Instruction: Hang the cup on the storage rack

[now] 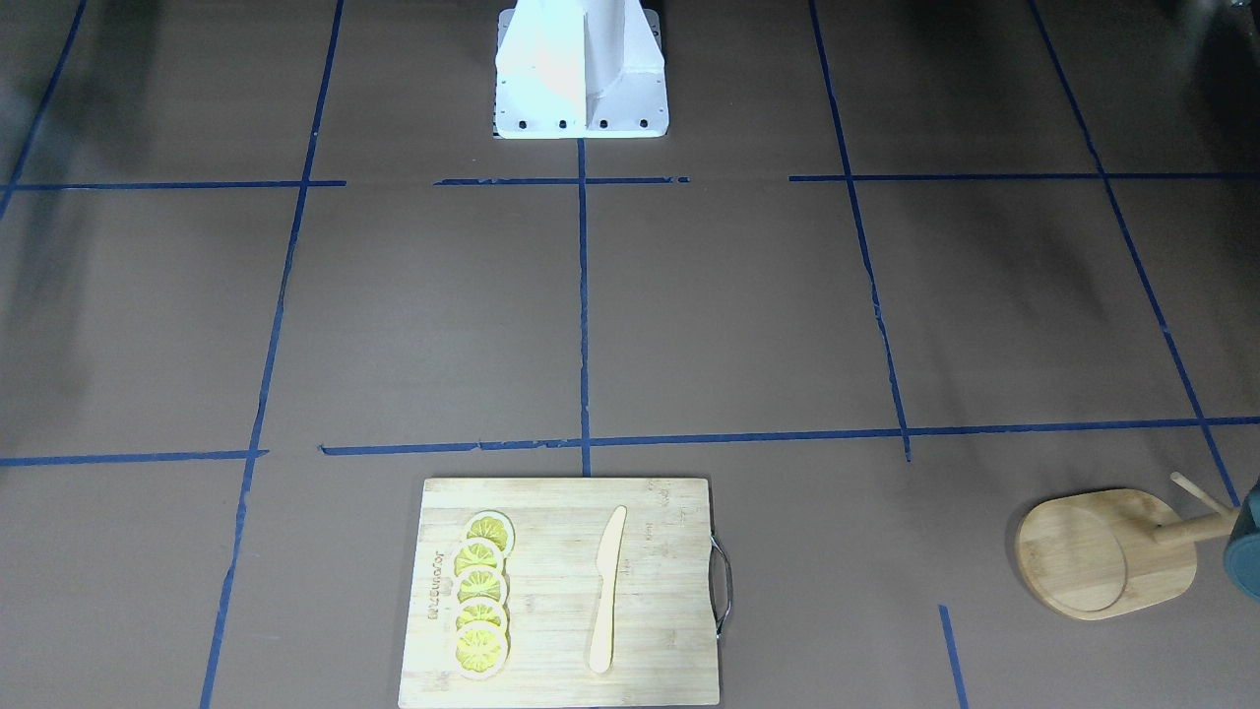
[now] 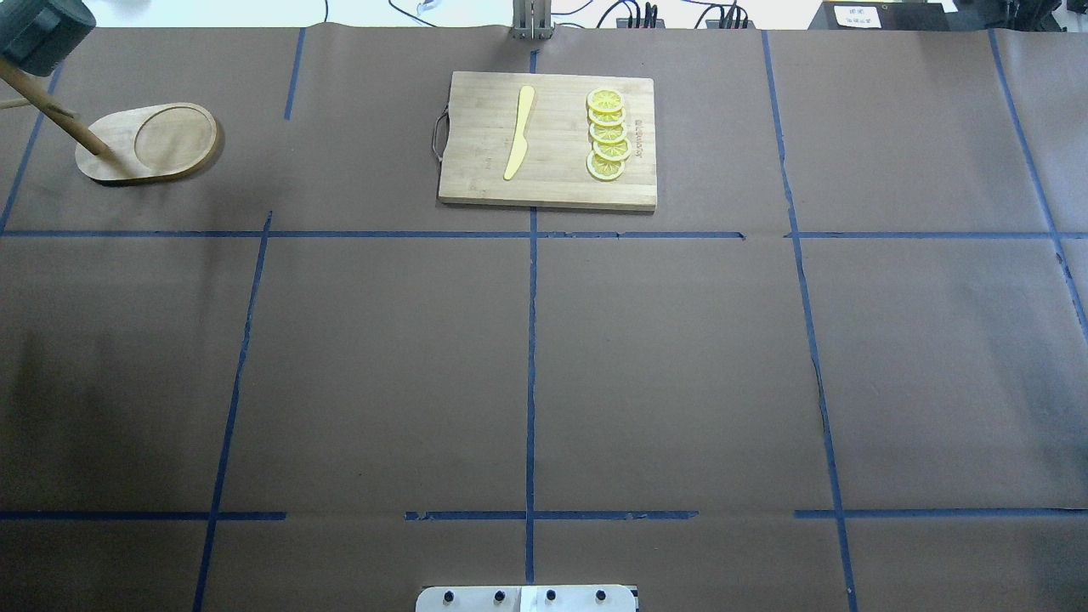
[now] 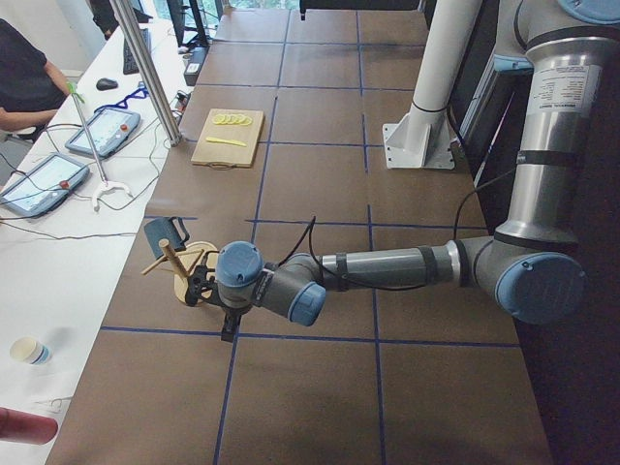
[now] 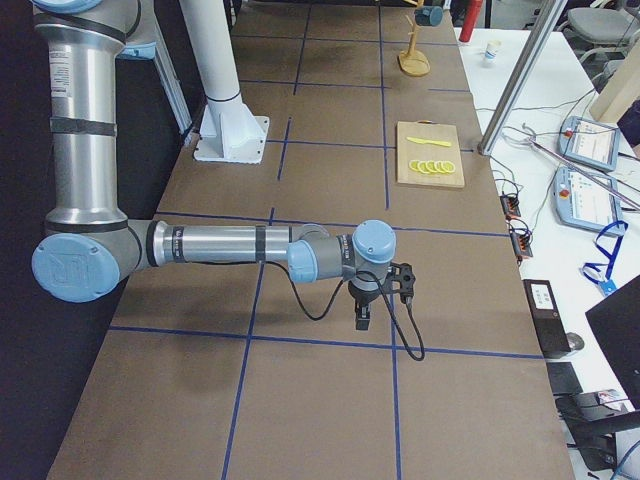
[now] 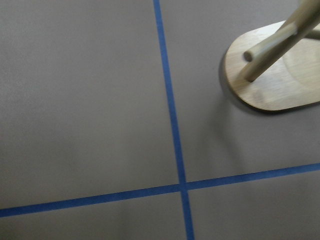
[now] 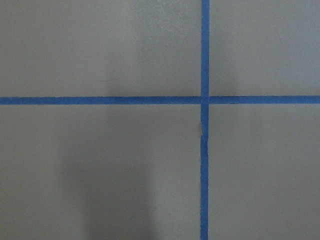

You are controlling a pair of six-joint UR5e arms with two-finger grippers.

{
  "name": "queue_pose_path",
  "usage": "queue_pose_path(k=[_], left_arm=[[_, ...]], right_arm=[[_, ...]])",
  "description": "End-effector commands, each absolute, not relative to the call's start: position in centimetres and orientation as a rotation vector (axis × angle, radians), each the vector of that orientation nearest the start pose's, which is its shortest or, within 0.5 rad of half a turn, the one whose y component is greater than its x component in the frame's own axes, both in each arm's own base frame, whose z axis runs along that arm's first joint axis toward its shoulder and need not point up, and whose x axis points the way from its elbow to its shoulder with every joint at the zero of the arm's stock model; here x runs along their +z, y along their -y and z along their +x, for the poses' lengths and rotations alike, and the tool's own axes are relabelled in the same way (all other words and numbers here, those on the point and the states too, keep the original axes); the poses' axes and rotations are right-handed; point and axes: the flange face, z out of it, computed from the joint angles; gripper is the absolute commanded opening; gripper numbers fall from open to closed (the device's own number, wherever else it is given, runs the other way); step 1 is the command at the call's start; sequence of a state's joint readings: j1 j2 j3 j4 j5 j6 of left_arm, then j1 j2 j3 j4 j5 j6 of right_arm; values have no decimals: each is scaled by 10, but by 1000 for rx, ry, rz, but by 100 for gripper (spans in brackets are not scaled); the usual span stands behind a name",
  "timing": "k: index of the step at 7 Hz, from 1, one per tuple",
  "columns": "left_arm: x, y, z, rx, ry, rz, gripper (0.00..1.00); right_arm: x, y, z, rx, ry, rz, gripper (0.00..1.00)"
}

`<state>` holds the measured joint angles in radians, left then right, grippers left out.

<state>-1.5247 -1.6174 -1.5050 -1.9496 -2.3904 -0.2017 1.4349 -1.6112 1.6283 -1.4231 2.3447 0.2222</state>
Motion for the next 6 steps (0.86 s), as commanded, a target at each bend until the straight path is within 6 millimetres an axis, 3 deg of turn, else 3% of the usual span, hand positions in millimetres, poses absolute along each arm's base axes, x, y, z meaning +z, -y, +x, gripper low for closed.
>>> queue_pose_path(k=[1, 2, 3, 4, 5, 6], left_arm=[[581, 499, -44, -8, -735, 145, 100], [593, 496, -33, 32, -728, 120, 100], [605, 488, -36, 92, -723, 120, 96], [606, 479, -34, 111, -726, 107, 100], [639, 470, -32, 188, -724, 47, 100], [635, 470, -32, 202, -728, 26, 100]], right_arm=[[635, 489, -2, 25, 785, 14, 100], [633, 493, -2, 12, 783, 25, 100], [637, 493, -2, 15, 784, 19, 100], [639, 492, -2, 14, 783, 16, 100], [635, 493, -2, 13, 786, 22, 100], [636, 493, -3, 9, 785, 21, 100]])
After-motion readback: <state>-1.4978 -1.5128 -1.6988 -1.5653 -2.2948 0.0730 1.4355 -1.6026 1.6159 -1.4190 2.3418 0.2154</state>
